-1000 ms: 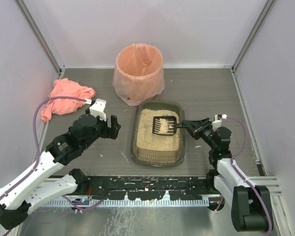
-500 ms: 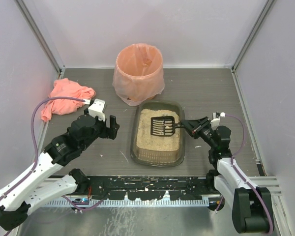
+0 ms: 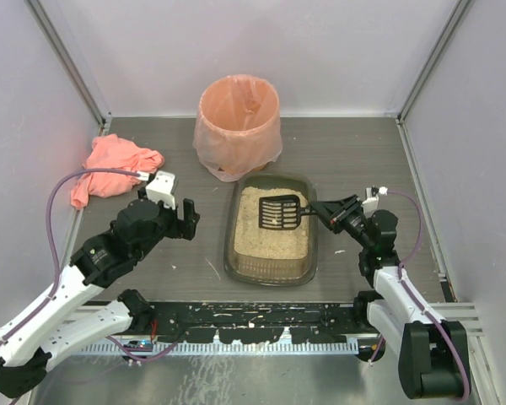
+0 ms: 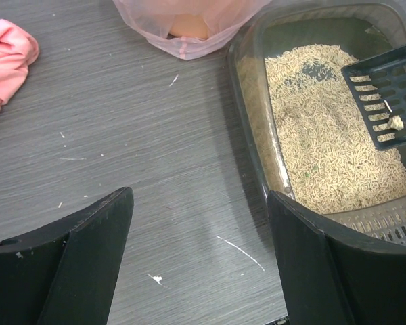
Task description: Clean the litter box
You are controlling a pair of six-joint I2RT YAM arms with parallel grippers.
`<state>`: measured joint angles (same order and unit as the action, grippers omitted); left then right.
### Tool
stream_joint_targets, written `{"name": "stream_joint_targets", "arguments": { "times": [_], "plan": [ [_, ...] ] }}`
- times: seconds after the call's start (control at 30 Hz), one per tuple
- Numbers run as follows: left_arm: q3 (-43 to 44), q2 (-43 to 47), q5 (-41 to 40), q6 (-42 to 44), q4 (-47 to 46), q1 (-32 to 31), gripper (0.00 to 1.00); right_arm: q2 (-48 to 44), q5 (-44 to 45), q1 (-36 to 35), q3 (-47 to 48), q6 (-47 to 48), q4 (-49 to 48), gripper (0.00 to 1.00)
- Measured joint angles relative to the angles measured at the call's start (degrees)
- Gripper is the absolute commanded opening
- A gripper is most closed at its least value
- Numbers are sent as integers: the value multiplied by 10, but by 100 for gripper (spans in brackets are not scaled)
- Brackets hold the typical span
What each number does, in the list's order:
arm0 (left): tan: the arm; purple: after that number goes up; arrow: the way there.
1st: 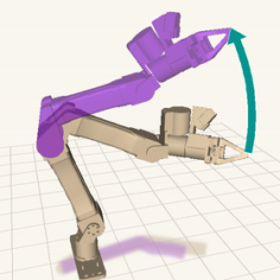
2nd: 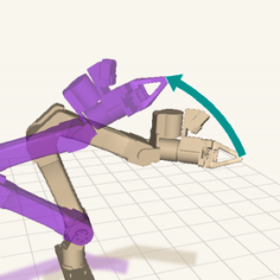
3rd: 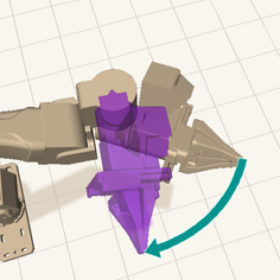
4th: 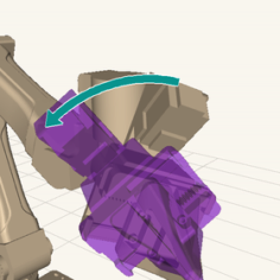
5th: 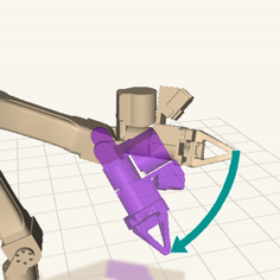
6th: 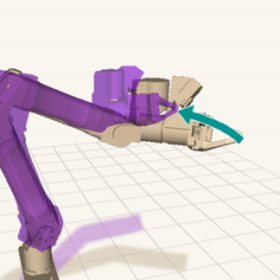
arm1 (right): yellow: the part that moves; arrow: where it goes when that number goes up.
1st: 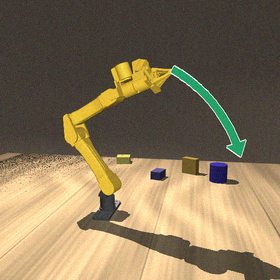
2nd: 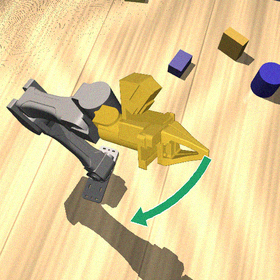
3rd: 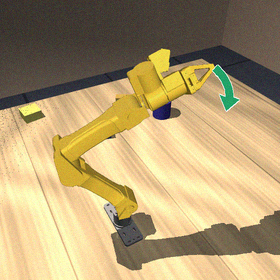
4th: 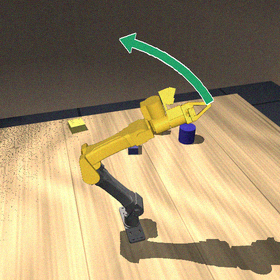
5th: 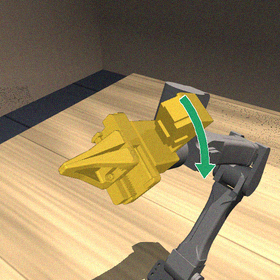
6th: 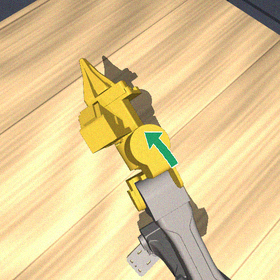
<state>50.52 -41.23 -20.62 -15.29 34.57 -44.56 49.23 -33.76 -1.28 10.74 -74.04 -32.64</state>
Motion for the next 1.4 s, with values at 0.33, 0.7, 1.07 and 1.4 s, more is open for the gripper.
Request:
{"name": "stream_joint_targets", "arguments": {
  "times": [0.33, 0.7, 1.07, 1.4],
  "plan": [
    [0, 42, -47, 12, 31, 0, 85, 31, -11, 11, 42, -9, 19, 1],
    [0, 35, -83, 15, 67, 0, 86, 94, -4, 9, 201, -16, 77, 1],
    [0, 31, -92, 20, 69, 0, 87, 260, 54, -28, 443, -3, 108, 1],
    [0, 43, -94, 27, 78, 0, 87, 454, 80, -55, 659, 28, 112, 1]
  ]
}}
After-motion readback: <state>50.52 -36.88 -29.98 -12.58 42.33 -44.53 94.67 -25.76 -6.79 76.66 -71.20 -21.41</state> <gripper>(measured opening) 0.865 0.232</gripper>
